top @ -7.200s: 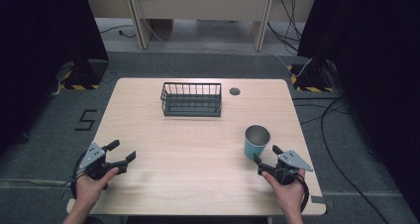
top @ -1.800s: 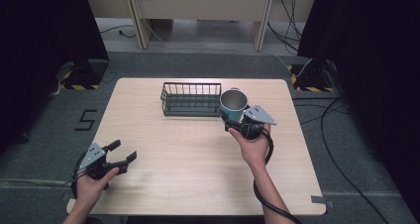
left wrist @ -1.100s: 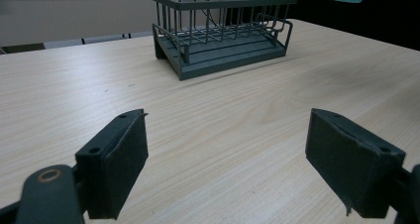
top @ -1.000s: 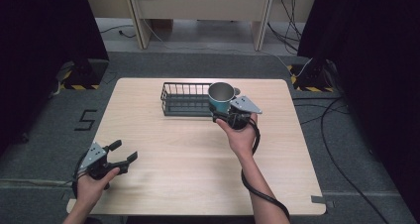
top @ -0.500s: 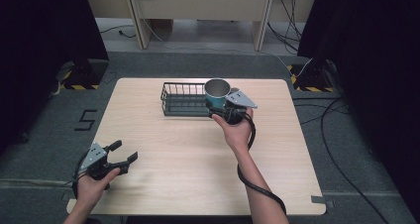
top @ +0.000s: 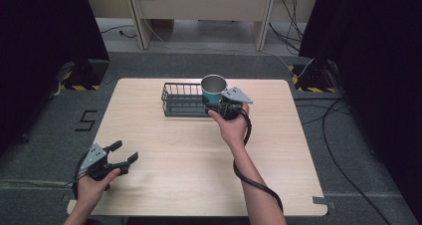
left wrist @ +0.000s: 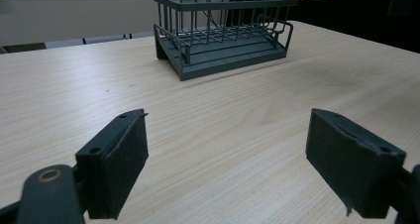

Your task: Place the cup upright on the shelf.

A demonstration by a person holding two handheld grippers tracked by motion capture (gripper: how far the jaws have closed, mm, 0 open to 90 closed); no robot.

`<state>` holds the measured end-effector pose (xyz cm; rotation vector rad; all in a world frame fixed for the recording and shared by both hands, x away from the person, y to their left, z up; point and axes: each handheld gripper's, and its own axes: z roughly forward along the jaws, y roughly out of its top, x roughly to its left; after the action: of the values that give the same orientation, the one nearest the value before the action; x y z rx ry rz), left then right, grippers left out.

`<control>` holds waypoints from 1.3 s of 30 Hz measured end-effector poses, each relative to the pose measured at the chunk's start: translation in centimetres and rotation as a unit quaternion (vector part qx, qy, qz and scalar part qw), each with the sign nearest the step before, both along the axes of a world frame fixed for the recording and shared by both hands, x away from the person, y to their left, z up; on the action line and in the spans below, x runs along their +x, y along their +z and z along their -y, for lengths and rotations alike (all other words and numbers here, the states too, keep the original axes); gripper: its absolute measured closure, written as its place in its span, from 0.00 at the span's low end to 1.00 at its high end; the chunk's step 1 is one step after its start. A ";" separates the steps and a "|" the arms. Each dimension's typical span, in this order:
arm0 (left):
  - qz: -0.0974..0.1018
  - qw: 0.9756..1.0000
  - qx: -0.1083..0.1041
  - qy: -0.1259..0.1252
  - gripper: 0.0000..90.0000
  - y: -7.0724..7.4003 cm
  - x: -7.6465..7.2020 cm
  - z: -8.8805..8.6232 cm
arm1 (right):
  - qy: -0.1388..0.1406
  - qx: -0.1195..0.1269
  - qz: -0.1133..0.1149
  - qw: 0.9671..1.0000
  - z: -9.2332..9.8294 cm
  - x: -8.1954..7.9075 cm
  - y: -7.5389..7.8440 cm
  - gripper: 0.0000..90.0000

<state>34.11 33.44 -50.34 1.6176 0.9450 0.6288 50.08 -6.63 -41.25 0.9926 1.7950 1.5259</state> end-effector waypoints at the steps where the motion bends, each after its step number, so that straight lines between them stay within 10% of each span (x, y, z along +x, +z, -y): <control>1: -0.001 1.000 -0.001 0.000 0.18 0.0 0.0 0.0 | 0.000 0.000 0.001 1.000 -0.1 0.1 0.0 0.21; 39: 0.000 1.000 -0.006 0.000 0.18 0.0 0.0 0.0 | 0.002 0.008 -0.010 1.000 -2.6 2.8 0.6 0.21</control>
<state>34.13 33.47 -50.32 1.6064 0.9463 0.6226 52.91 -4.01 -40.64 1.0153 1.8021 1.5403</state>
